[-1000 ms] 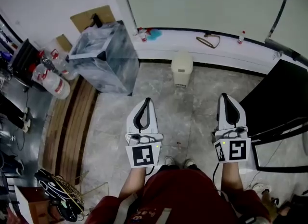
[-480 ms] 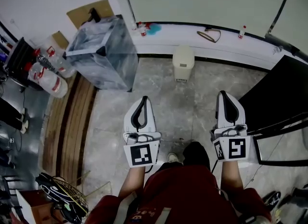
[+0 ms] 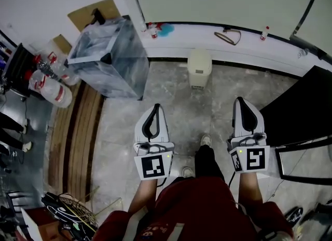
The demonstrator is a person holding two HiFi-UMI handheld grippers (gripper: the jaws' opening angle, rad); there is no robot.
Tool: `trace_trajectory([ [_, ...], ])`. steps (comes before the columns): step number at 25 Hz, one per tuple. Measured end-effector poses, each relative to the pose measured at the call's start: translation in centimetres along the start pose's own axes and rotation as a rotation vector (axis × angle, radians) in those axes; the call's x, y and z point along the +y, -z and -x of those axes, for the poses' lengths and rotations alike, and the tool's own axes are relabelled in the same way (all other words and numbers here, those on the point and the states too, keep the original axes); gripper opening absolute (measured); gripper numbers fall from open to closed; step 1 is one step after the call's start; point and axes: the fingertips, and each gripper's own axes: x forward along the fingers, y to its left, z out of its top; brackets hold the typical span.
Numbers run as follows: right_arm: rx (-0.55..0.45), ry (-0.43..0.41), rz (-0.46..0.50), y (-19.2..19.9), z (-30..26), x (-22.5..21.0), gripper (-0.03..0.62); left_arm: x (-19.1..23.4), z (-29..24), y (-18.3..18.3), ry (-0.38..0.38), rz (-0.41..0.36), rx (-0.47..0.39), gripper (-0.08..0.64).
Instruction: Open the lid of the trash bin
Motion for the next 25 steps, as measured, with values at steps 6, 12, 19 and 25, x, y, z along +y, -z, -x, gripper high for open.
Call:
trace_trajectory([
  [6,0.013,-0.003,-0.003,1.7,-5.2,-3.2,-0.002,0.2,-5.7,1.5,-0.009,-0.005,0.02,0.005],
  [12,0.036,0.006,-0.014,3.3,-9.9,-7.6,-0.001,-0.2,-12.2,2.1,-0.015,-0.007,0.035,0.005],
  [19,0.044,0.013,-0.035,5.0,-15.2,-14.0,0.0,-2.9,-20.6,2.1,-0.005,-0.022,0.021,0.005],
  [25,0.052,0.018,-0.05,6.5,-19.9,-18.7,-0.002,-4.4,-27.0,2.9,0.0,-0.024,0.039,0.005],
])
